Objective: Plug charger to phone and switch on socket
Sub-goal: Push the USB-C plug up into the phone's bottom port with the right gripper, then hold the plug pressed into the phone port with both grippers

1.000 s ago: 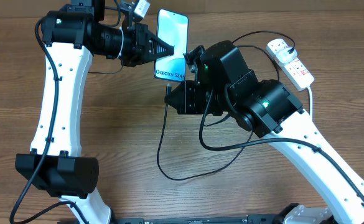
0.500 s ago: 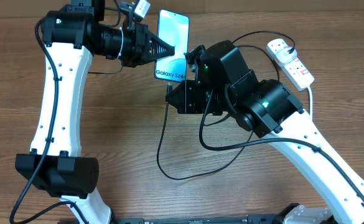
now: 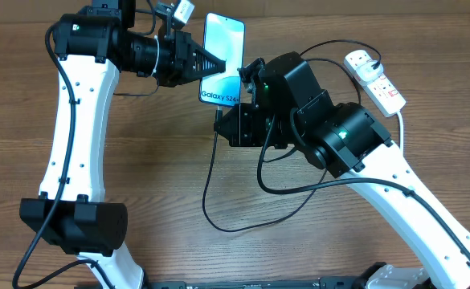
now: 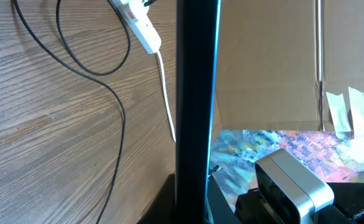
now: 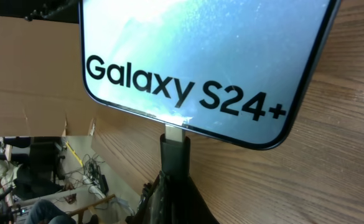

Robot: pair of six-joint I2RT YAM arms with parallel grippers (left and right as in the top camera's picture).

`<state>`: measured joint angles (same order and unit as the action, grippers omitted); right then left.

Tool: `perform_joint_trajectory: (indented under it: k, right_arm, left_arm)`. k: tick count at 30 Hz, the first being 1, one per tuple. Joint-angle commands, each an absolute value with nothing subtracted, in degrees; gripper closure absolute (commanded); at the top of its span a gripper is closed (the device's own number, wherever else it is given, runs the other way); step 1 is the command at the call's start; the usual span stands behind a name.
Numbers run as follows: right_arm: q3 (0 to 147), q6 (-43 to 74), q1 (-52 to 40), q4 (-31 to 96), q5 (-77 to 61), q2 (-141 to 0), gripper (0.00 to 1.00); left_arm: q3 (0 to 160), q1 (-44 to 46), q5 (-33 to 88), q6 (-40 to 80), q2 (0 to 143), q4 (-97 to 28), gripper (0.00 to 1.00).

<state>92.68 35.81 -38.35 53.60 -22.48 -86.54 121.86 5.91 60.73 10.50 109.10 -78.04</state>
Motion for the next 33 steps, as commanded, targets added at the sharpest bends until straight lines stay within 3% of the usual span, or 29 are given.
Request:
perform_joint_trajectory:
  k: [1,33]
  right_arm:
    - [93.4,35.8,-38.5,53.2,-22.2,-86.8,0.96]
    - [93.4,36.1,-38.5,52.8,-22.2,-86.8,0.96]
  left_arm:
    - [123.9,5.8,63.5,8.9,108.2,-77.8,0.96]
    - [123.9,5.8,64.2,7.7,108.2,-79.7,0.96]
